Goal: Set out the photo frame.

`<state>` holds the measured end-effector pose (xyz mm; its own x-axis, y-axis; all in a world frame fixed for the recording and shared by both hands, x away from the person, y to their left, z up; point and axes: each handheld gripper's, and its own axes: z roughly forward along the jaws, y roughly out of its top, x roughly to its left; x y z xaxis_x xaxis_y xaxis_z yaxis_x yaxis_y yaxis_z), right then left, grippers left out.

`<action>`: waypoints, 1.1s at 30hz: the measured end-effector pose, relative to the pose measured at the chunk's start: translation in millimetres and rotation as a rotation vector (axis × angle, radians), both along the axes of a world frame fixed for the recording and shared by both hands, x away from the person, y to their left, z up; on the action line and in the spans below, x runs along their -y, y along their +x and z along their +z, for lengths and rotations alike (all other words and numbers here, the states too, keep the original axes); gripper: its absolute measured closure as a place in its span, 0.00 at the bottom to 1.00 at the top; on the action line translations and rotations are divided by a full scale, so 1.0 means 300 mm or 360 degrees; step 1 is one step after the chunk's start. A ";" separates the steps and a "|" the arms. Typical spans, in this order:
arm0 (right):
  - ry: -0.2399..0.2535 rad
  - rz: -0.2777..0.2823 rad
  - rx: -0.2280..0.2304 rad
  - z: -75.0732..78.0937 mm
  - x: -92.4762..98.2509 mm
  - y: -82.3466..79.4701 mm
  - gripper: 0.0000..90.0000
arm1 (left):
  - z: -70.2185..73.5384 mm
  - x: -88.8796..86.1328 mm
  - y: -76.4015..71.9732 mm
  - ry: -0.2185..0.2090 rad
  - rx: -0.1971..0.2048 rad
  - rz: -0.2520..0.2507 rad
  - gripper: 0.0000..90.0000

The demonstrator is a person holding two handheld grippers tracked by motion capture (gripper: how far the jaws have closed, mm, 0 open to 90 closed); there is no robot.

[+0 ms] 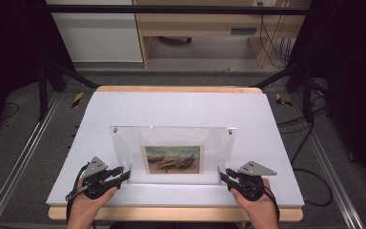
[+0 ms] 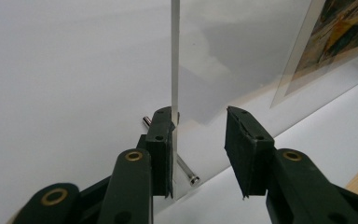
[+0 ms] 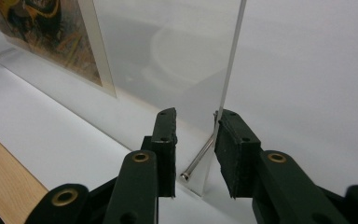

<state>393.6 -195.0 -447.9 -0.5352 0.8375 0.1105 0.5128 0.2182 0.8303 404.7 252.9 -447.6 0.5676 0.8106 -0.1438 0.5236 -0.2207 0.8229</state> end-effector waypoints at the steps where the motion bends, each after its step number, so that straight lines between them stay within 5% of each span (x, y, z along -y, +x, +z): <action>1: -0.0001 0.0001 0.0002 0.000 0.000 0.000 0.77 | 0.000 0.000 -0.001 0.0003 0.0000 -0.0001 0.69; 21: -0.0018 0.0000 0.0007 -0.004 -0.006 -0.002 0.72 | -0.002 0.008 -0.001 0.0012 0.0032 0.0002 0.64; 33: -0.0017 -0.0022 0.0024 -0.006 -0.013 0.005 0.53 | -0.003 0.011 0.004 0.0010 0.0062 0.0018 0.47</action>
<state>395.1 -191.2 -449.8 -0.5251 0.8459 0.0936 0.5035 0.2201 0.8355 405.9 249.7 -448.3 0.5635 0.8179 -0.1166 0.4935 -0.2200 0.8414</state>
